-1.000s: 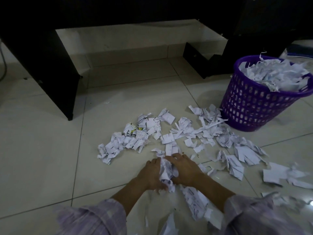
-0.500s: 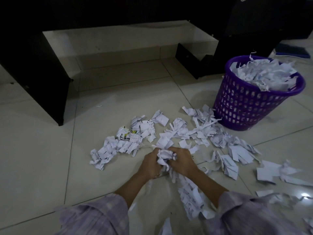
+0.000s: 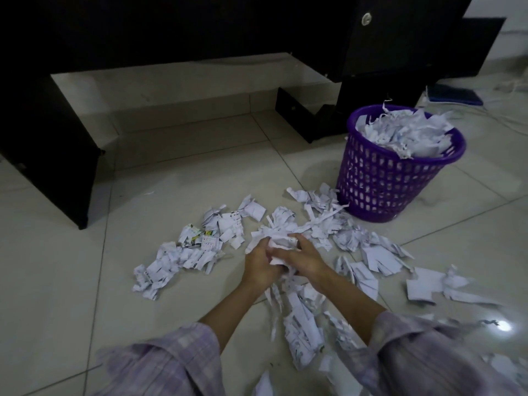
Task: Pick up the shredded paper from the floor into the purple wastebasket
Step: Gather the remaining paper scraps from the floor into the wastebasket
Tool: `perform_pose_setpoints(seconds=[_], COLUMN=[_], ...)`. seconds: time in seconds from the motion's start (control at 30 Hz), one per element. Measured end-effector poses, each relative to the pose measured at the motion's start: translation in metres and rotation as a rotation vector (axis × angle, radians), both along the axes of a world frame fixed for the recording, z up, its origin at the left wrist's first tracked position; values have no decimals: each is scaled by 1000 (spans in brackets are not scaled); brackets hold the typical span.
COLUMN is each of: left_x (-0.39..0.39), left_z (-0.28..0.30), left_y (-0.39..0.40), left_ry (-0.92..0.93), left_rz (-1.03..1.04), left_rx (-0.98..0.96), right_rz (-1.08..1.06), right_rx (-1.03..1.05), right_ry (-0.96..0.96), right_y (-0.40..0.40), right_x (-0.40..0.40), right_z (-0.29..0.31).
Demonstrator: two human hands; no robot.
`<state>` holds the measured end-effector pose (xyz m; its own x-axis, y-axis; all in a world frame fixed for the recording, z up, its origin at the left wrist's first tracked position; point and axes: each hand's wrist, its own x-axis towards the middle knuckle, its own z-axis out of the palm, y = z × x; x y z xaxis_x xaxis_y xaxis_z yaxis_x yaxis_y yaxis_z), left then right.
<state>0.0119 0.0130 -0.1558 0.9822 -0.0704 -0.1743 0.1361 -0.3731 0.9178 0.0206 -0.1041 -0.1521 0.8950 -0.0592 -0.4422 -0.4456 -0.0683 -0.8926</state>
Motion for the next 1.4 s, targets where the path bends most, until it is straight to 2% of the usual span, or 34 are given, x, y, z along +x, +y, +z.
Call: perform_pose_setpoints(seconds=[0.07,0.2,0.4,0.47,0.53,0.6,0.73,0.8,0.97,1.1,1.23,1.4], left_x=[-1,0,5,6,7,10,18,23,24,23,23,24], left_z=[4,11,7,7,10,14,20,19,22,18,15,24], left_y=[-4,-12,-11,-9,-11,-14,-20,-20,-20,-23,-32,-55], left_ry=[19,97,190,280,456,590,677,689,572,466,380,226], left_rz=[-52,11,-33,-7,52,121,270,327,283,259,319,276], left_rx=[-45,-142,-3,-1,-182,-453,-853,-936,-758,-583,-389,-294], right_rz=[-67,-137,-261,-249,-206,-157,-94,-77,-110,-100,-24,-7], right_rx=[-4,20,216,255,298,340,294,270,203,343,470,371], right_ry=[-29,-78,-79,-59,-37,-11,43,62,127,210,192,144], right_y=[-9,-25,-45,-48,-49,-47,-43,-41,-42,-43,-49,-57], right_x=[3,9,23,24,21,16,9,8,6,1,3,15], right_z=[2,9,28,30,30,27,15,12,11,19,27,33])
